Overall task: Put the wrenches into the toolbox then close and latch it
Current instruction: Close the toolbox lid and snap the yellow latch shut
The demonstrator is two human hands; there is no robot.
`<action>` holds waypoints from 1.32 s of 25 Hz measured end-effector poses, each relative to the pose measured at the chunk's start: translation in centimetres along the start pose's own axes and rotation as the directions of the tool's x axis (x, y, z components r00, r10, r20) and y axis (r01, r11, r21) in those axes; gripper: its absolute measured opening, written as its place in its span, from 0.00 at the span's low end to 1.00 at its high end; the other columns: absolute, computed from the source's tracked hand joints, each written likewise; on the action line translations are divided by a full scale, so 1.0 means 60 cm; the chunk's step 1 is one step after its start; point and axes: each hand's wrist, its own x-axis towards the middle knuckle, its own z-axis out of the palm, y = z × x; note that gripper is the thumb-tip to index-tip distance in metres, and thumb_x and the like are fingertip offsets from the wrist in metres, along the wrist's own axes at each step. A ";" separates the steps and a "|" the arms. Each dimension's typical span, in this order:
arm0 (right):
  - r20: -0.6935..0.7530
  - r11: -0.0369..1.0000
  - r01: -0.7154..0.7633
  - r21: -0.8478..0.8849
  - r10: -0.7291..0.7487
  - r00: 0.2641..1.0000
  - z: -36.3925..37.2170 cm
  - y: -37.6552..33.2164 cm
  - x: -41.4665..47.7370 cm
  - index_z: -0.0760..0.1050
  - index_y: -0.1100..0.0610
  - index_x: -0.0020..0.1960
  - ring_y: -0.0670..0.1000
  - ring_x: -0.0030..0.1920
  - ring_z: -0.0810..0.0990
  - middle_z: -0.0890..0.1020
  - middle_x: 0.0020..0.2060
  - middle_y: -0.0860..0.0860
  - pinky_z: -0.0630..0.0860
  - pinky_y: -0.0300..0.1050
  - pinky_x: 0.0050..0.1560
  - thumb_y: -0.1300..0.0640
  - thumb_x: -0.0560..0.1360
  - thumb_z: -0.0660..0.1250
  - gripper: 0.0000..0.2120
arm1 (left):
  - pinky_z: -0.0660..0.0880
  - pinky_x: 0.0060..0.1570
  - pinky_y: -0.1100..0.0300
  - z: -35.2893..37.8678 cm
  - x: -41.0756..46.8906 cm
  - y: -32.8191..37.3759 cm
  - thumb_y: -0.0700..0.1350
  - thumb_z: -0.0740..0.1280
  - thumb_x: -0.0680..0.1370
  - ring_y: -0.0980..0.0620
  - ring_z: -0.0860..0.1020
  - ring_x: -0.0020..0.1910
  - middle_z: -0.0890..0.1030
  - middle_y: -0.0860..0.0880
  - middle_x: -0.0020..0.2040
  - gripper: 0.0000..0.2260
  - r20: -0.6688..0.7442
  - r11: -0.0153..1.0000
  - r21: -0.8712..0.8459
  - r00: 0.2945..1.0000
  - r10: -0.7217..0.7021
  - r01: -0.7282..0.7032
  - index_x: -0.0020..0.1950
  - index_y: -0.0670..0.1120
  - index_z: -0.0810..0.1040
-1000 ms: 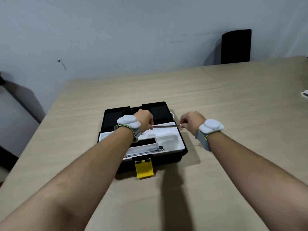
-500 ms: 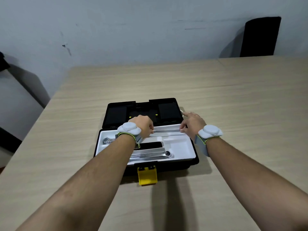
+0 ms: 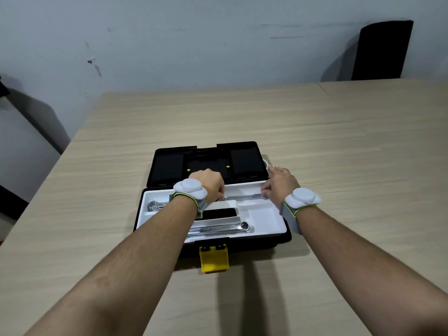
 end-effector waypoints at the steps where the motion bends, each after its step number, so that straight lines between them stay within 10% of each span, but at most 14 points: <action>1: -0.044 1.000 0.012 -0.007 -0.013 0.999 0.002 0.002 -0.002 0.84 0.51 0.45 0.55 0.73 0.60 0.65 0.74 0.51 0.63 0.48 0.67 0.55 0.72 0.68 0.07 | 0.72 0.36 0.60 -0.001 -0.002 0.001 0.49 0.71 0.70 0.45 0.81 0.41 0.85 0.48 0.42 0.05 -0.007 1.000 -0.017 1.000 0.007 -0.007 0.42 0.51 0.85; 7: -0.482 0.949 -0.008 0.316 0.167 0.860 -0.030 -0.013 0.011 0.82 0.61 0.40 0.61 0.48 0.80 0.84 0.46 0.59 0.73 0.48 0.49 0.57 0.71 0.68 0.07 | 0.79 0.46 0.55 -0.054 -0.020 -0.037 0.45 0.68 0.72 0.44 0.81 0.44 0.85 0.46 0.41 0.05 -0.254 0.962 -0.260 0.967 0.012 -0.080 0.43 0.47 0.84; 11: -0.253 0.764 -0.171 0.622 0.402 0.880 -0.040 -0.051 0.045 0.78 0.57 0.53 0.58 0.53 0.81 0.84 0.51 0.57 0.73 0.42 0.50 0.53 0.72 0.68 0.12 | 0.75 0.54 0.54 -0.052 -0.018 -0.130 0.47 0.70 0.72 0.41 0.79 0.53 0.82 0.42 0.51 0.11 -0.342 0.898 -0.407 0.884 -0.318 0.166 0.52 0.45 0.80; 16: 0.003 0.744 -0.366 0.559 0.439 0.898 -0.005 -0.068 0.057 0.70 0.65 0.64 0.63 0.61 0.76 0.77 0.61 0.65 0.71 0.47 0.57 0.60 0.77 0.62 0.17 | 0.71 0.61 0.49 0.033 -0.040 -0.212 0.56 0.66 0.75 0.36 0.74 0.61 0.75 0.35 0.63 0.27 0.018 0.589 -0.573 0.727 -0.686 0.570 0.66 0.40 0.67; 19: 0.022 0.676 -0.331 0.659 0.422 0.906 0.010 -0.052 0.063 0.66 0.69 0.67 0.57 0.51 0.73 0.76 0.55 0.66 0.70 0.37 0.38 0.72 0.77 0.55 0.19 | 0.68 0.64 0.52 0.046 -0.038 -0.221 0.54 0.64 0.77 0.39 0.73 0.66 0.73 0.37 0.68 0.29 0.126 0.442 -0.728 0.735 -0.666 0.525 0.72 0.39 0.61; 24: -0.025 0.600 -0.266 0.754 0.431 0.902 0.013 -0.038 0.062 0.63 0.60 0.71 0.53 0.34 0.70 0.75 0.44 0.58 0.64 0.30 0.27 0.72 0.77 0.53 0.24 | 0.68 0.68 0.52 0.038 -0.045 -0.215 0.47 0.66 0.77 0.41 0.71 0.68 0.73 0.40 0.69 0.28 0.004 0.474 -0.794 0.783 -0.622 0.380 0.73 0.40 0.61; 33: -0.234 0.544 0.018 0.839 0.330 0.914 -0.018 -0.056 0.029 0.70 0.61 0.62 0.55 0.52 0.78 0.79 0.56 0.61 0.75 0.53 0.56 0.65 0.70 0.72 0.22 | 0.73 0.57 0.54 -0.028 -0.074 -0.199 0.45 0.75 0.69 0.43 0.77 0.58 0.80 0.44 0.59 0.24 -0.247 0.477 -0.871 0.734 -0.633 0.119 0.62 0.45 0.70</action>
